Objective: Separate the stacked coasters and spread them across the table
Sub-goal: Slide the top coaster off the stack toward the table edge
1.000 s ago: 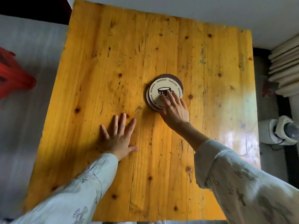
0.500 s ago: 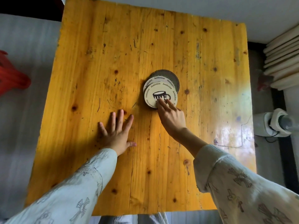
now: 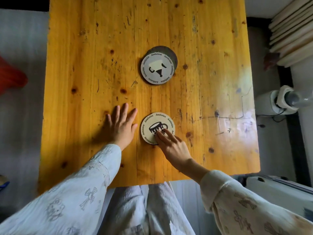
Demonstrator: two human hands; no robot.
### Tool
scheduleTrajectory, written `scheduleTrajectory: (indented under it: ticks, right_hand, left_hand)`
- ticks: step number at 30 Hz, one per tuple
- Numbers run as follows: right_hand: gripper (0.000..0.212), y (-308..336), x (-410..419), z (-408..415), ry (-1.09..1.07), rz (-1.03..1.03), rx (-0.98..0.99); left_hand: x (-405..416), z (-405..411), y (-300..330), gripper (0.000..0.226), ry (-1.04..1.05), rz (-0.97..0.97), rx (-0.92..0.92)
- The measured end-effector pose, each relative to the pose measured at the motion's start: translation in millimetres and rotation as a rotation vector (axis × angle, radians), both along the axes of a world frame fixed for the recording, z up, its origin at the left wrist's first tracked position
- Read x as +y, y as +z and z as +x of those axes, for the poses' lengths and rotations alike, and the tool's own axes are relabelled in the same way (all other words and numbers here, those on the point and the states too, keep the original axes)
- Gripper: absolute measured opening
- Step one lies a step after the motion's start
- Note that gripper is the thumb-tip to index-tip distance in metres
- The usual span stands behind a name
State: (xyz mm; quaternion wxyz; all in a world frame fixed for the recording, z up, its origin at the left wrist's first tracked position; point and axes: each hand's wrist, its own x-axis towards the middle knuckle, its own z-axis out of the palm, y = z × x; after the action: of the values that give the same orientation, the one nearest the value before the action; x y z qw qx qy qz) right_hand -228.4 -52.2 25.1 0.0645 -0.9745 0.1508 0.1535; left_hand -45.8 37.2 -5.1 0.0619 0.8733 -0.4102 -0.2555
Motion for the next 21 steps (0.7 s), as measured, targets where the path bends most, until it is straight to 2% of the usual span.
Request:
scheduleTrajectory:
  ticks: [5, 7, 9, 12, 16, 18, 21]
  right_hand:
    - [0.043, -10, 8, -26, -0.014, 0.132, -0.068]
    - [0.037, -12, 9, -29, -0.091, 0.254, -0.079]
    - [0.033, -12, 10, -29, -0.291, 0.370, -0.159]
    - [0.032, -9, 12, -27, -0.740, 0.472, -0.343]
    - [0.037, -5, 9, -18, -1.270, 0.843, -0.274]
    - [0.036, -3, 8, -14, -1.429, 1.022, -0.263]
    - [0.038, 0, 2, -9, -1.512, 1.080, -0.254]
  left_hand:
    - [27, -28, -3, 0.051, 0.054, -0.108, 0.073]
    - [27, -33, -2, 0.050, 0.105, -0.158, 0.075]
    - [22, -37, -1, 0.053, 0.133, -0.206, 0.070]
    - [11, -46, 1, 0.064, 0.104, -0.257, 0.145]
    - [-1, -58, 0, 0.079, 0.030, -0.190, 0.207]
    - [-4, -63, 1, 0.081, 0.050, -0.150, 0.244]
    - [0, -69, 5, 0.074, 0.130, -0.157, 0.282]
